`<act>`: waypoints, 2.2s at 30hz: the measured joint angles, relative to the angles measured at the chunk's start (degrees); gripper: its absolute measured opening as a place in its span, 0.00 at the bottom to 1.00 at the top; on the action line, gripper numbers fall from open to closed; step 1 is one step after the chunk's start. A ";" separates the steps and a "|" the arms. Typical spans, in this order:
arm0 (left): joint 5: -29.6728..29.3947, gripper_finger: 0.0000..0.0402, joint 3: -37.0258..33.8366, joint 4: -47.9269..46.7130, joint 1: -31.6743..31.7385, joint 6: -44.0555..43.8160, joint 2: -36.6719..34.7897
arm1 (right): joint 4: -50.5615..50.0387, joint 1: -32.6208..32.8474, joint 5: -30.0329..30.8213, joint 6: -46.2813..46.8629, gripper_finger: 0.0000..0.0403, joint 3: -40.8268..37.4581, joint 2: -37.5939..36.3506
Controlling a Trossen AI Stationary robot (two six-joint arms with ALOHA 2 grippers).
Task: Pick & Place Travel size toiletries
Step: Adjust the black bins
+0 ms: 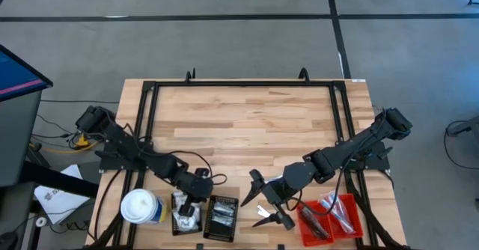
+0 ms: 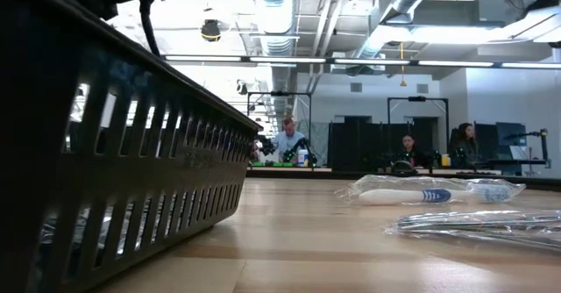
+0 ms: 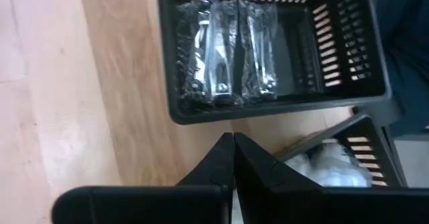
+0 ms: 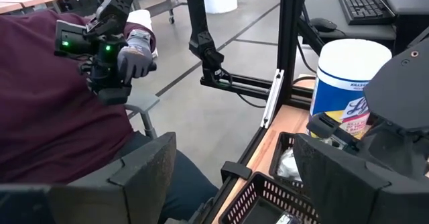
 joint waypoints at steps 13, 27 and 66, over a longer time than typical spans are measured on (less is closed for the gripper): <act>0.04 0.00 0.00 -0.11 -0.40 -0.34 0.20 | -0.21 0.00 0.00 -0.01 0.73 0.00 0.00; 0.45 0.00 0.02 -0.09 -3.17 -3.36 0.22 | -0.42 0.03 0.01 -0.01 0.73 0.00 0.00; -6.17 0.00 0.02 -16.92 -0.86 -10.58 0.20 | -0.61 0.01 0.01 -0.01 0.73 0.00 0.00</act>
